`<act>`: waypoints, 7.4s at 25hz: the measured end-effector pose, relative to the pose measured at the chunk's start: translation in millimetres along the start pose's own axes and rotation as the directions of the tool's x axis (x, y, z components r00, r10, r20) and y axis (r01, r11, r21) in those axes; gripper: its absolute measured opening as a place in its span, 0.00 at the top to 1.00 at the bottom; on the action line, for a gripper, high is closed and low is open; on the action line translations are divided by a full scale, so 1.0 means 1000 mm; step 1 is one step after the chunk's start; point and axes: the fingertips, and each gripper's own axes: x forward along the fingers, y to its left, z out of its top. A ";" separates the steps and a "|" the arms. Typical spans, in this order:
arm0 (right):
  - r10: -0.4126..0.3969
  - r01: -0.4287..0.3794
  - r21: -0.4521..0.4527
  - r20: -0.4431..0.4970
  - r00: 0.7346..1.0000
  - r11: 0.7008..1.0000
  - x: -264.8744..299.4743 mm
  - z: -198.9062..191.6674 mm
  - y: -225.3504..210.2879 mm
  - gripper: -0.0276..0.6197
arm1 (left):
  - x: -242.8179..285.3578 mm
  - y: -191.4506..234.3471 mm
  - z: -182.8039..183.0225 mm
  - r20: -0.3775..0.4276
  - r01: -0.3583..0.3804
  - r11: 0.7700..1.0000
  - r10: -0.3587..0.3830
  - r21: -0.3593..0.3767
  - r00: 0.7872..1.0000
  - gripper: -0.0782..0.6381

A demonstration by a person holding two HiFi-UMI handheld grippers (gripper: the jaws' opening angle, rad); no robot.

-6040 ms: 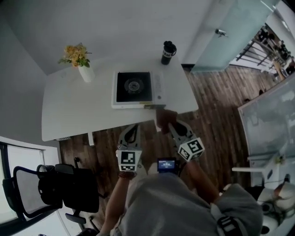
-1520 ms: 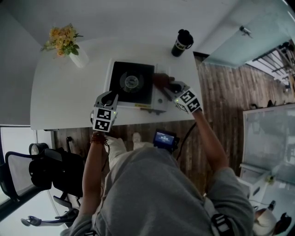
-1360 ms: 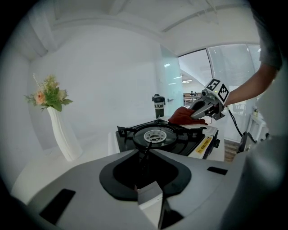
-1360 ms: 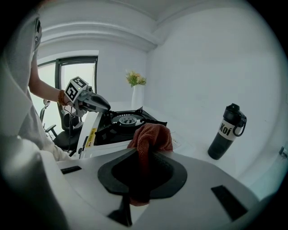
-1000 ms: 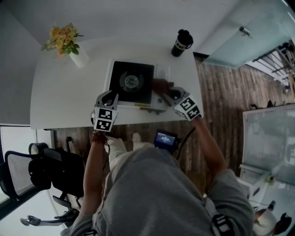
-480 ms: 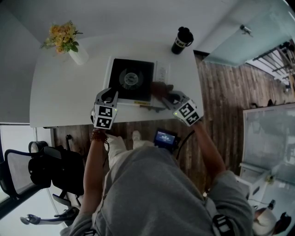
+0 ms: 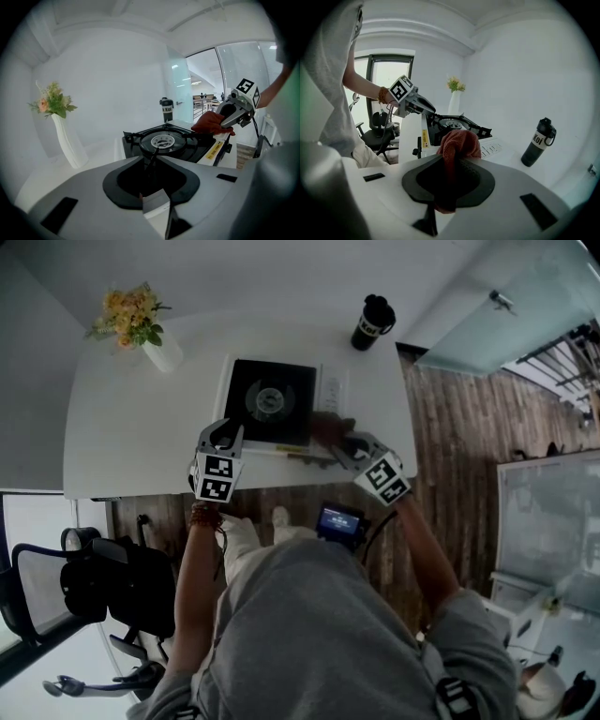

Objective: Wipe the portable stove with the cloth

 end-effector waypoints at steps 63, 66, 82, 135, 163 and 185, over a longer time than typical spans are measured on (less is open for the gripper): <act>0.020 -0.044 -0.133 -0.173 0.985 0.990 0.103 0.053 -0.094 0.87 | -0.002 0.001 -0.001 0.005 0.006 1.000 -0.006 -0.008 1.000 0.79; 0.018 -0.040 -0.135 -0.165 0.986 0.990 0.102 0.053 -0.092 0.87 | -0.002 0.001 -0.001 0.007 -0.001 1.000 0.001 -0.005 1.000 0.79; 0.042 -0.072 -0.172 -0.171 0.984 0.982 0.096 0.051 -0.065 0.87 | -0.001 0.002 -0.002 0.004 -0.011 1.000 0.011 -0.005 1.000 0.79; 0.224 -0.239 0.158 0.111 0.968 0.958 0.038 0.085 -0.009 0.87 | -0.001 0.003 0.000 0.024 0.041 0.999 -0.041 -0.006 0.999 0.79; 0.047 0.007 0.143 -0.373 0.926 0.990 0.083 0.063 0.055 0.86 | -0.015 -0.010 -0.016 0.020 0.470 0.873 -0.476 0.129 0.879 0.60; 0.146 -0.092 0.152 -0.388 0.910 0.984 0.138 0.106 0.086 0.86 | -0.014 -0.017 -0.024 -0.016 0.538 0.824 -0.544 0.176 0.839 0.63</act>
